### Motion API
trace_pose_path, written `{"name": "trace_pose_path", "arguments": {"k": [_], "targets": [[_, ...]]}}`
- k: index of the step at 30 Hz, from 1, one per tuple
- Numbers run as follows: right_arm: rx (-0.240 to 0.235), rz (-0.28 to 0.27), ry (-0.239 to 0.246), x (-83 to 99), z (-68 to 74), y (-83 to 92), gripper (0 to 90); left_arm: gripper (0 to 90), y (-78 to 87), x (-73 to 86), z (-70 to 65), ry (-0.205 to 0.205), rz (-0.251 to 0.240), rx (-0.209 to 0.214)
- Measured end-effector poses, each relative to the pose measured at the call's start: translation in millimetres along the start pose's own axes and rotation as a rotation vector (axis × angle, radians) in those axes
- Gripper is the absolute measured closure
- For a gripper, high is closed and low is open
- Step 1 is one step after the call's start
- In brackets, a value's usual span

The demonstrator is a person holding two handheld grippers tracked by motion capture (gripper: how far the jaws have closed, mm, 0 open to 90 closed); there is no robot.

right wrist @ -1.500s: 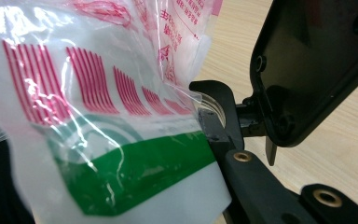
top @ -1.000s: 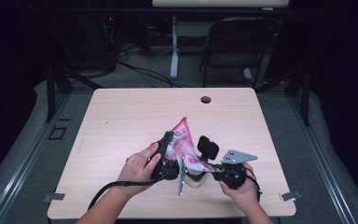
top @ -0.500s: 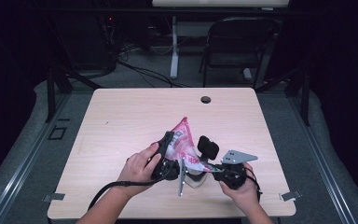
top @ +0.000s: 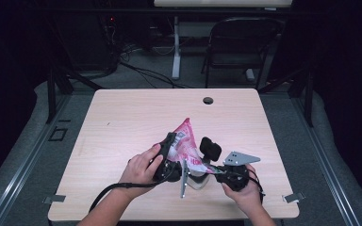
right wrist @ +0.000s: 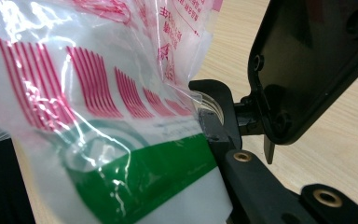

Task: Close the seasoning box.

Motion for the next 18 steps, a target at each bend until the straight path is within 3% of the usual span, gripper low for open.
{"name": "trace_pose_path", "arguments": {"k": [18], "targets": [[-0.003, 0.004, 0.002, 0.4, 1.3, -1.2, 89.8, 61.6, 1.1, -2.7, 1.6, -0.008, -0.005, -0.007]]}}
Point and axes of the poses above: each handheld gripper's, and its own axes: y roughly backward along the jaws, x roughly out of its underside, z roughly to its left, the point moved 8 cm from there along -y, roughly forward along the jaws, and after that the axes turned 12 degrees about x, right-handed, at the moved point
